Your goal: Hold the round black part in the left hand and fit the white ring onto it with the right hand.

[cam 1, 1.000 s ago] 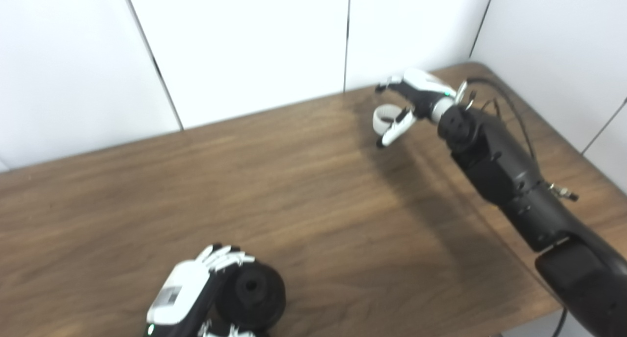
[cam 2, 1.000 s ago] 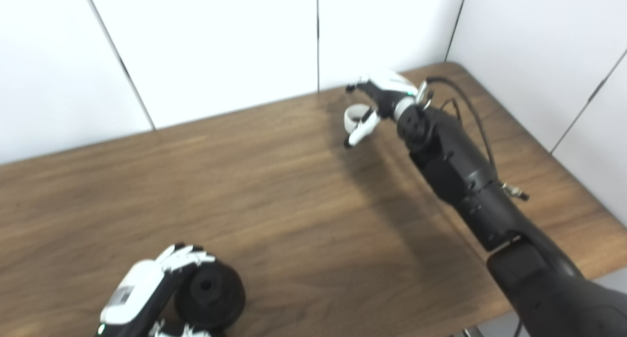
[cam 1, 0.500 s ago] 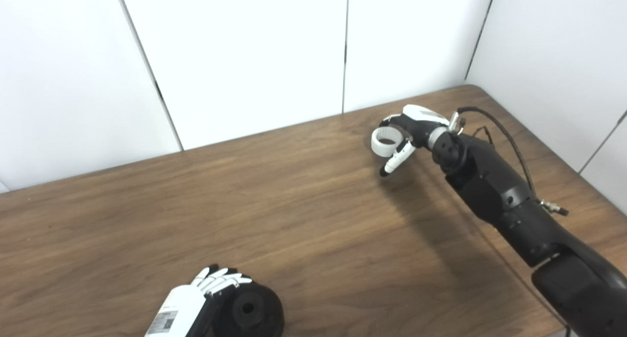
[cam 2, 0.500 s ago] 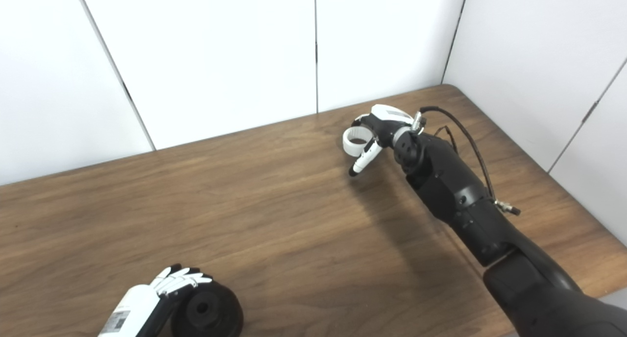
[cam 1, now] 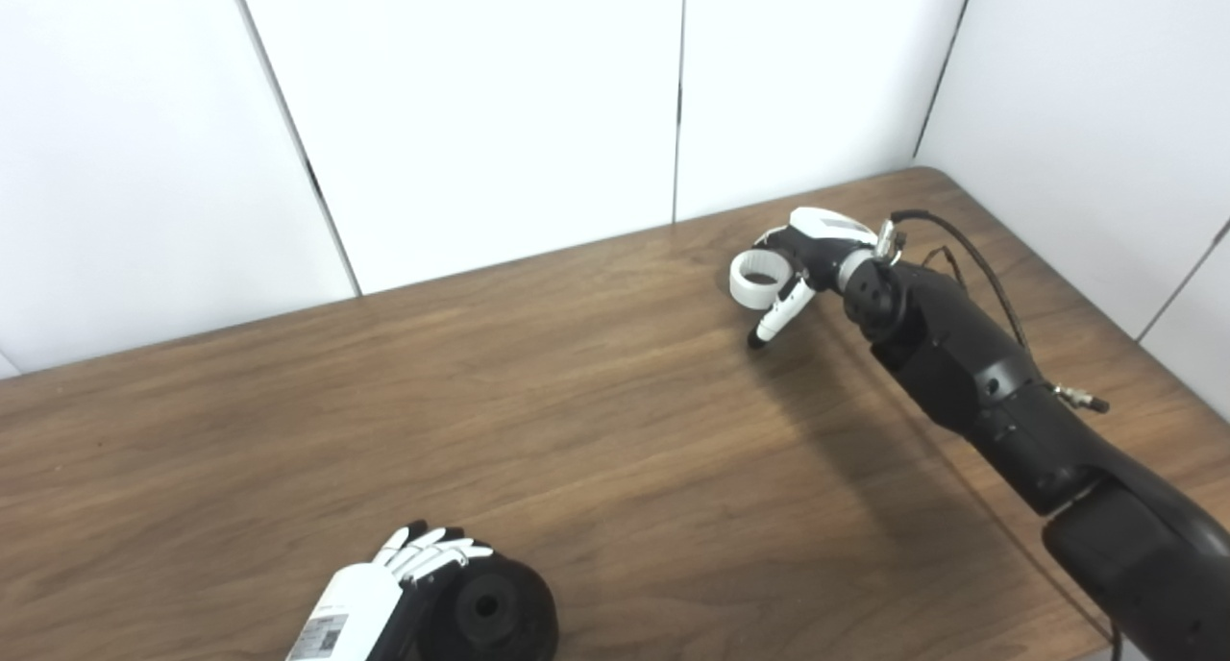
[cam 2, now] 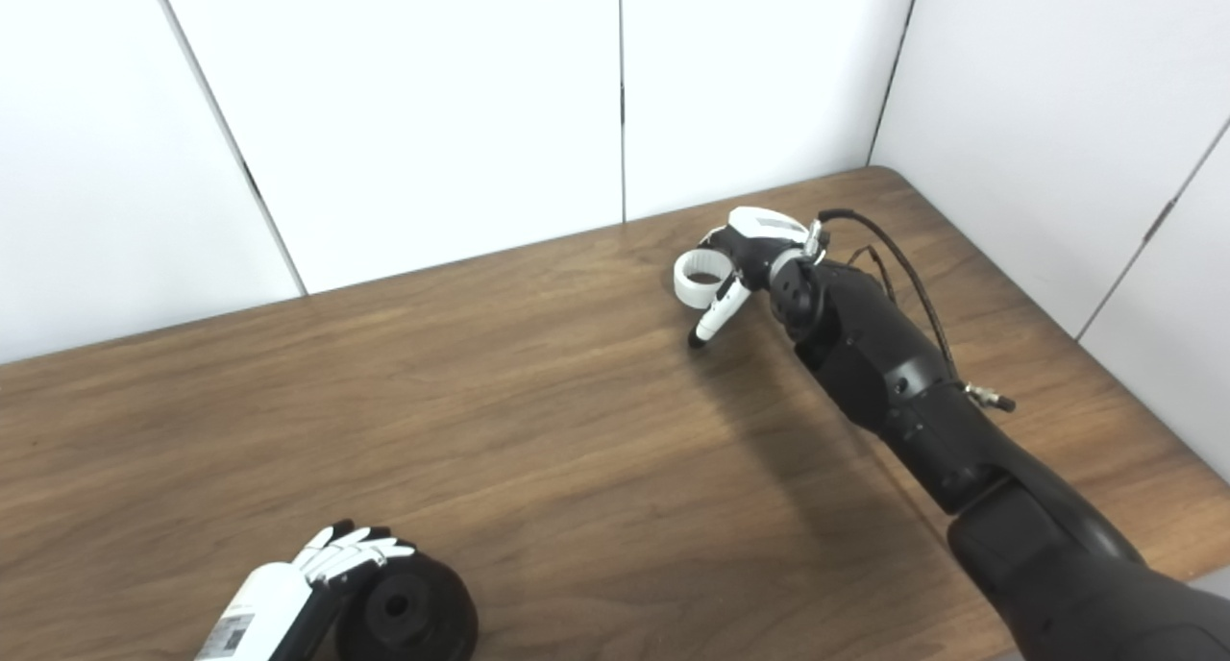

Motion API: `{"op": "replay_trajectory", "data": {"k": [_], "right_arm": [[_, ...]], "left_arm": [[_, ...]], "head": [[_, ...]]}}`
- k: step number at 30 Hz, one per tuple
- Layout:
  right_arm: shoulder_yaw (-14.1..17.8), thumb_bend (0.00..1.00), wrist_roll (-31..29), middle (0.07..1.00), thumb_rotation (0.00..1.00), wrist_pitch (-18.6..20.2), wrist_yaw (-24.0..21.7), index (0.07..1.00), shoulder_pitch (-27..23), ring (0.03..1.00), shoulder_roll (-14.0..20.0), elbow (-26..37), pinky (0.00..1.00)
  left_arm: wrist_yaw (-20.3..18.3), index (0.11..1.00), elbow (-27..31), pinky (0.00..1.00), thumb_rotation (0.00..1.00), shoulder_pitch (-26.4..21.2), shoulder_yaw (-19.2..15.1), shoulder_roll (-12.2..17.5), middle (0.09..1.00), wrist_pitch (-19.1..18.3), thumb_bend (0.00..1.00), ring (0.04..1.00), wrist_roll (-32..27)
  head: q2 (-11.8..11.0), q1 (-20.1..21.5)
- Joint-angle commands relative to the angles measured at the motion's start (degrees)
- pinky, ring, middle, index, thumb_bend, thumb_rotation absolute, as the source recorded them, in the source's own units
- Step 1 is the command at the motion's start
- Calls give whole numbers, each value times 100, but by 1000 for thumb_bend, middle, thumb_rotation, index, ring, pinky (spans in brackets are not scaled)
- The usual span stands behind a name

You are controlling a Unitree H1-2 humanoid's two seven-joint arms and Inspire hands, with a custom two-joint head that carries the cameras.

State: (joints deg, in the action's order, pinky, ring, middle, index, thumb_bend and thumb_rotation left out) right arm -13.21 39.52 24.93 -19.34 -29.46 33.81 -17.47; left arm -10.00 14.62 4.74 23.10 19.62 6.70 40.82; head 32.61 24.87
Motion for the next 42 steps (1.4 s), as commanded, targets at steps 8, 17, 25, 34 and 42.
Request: {"op": "replay_trajectory", "data": {"k": [8, 17, 25, 34, 42], "right_arm": [[111, 553, -48, 845, 152, -221, 355, 503, -299, 930, 126, -46, 919], [63, 524, -99, 796, 133, -349, 417, 482, -243, 894, 168, -10, 943], [35, 524, -50, 791, 134, -321, 335, 483, -146, 886, 283, 195, 932], [-61, 525, -49, 804, 138, -324, -332, 484, 147, 912, 582, 1680, 937], [-159, 525, -136, 798, 138, -246, -1307, 483, 355, 922, 587, 3566, 959]], "left_arm": [[-249, 485, -112, 978, 58, 178, 170, 97, 808, -81, 518, 884, 294], [-282, 485, -14, 985, 59, 205, 176, 72, 812, -176, 518, 892, 316], [-333, 485, 126, 997, 58, 211, 230, 49, 819, -282, 518, 917, 346], [-681, 485, 590, 964, 51, 208, 347, -43, 796, -765, 522, 874, 533], [-782, 484, 698, 936, 50, 159, 423, -236, 787, -953, 522, 861, 683]], "head": [[20, -3], [75, -30], [192, -211], [548, -704], [921, -1083]]}}
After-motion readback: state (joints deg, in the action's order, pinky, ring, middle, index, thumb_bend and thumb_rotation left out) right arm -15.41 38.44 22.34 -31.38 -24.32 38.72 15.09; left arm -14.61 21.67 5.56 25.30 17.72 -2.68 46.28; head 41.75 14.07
